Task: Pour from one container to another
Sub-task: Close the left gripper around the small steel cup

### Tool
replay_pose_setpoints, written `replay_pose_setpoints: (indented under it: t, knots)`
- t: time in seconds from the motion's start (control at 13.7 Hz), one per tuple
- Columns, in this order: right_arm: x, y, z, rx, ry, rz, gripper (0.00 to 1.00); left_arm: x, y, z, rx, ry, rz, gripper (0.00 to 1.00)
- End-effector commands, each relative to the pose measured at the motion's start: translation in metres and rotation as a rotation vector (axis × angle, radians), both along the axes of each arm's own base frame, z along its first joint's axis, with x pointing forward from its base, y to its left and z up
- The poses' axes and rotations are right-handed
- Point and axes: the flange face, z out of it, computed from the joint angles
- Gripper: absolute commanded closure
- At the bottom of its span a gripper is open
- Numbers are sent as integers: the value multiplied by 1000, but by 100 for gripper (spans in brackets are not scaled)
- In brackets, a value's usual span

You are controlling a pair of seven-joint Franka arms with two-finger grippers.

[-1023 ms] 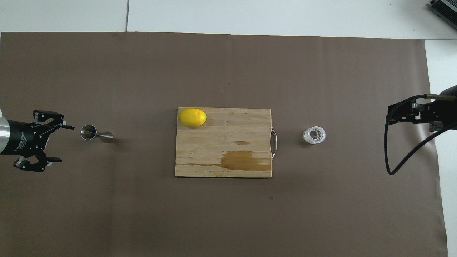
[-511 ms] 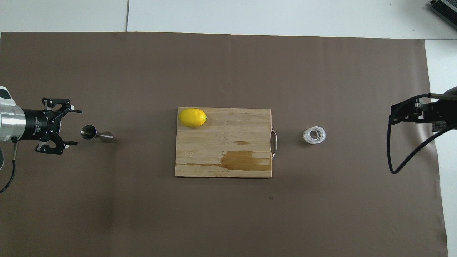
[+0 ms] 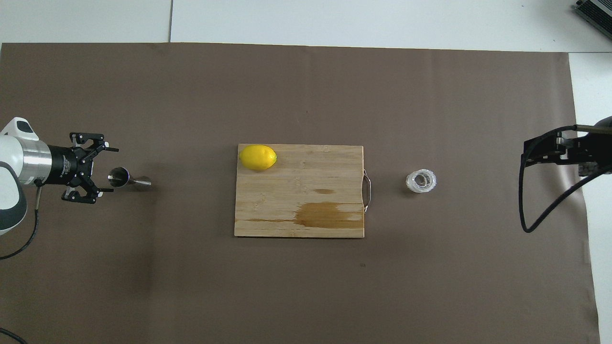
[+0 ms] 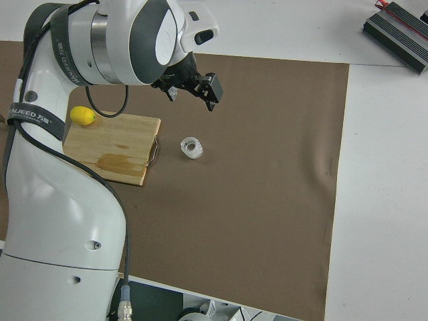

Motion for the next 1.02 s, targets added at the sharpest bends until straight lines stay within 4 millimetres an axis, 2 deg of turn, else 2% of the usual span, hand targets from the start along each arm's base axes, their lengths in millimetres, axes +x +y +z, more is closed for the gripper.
replay_pose_setpoints:
  t: [0.0, 0.15, 0.95]
  knots:
    - [-2, -3, 3, 17, 2, 11, 0, -8, -11, -10, -6, 7, 21, 0]
    - [-2, -5, 2, 19, 4, 8, 0, -11, -25, -14, -2, 10, 10, 0]
    - [-4, -5, 3, 19, 5, 8, 0, -11, -17, -12, -4, 13, 25, 0]
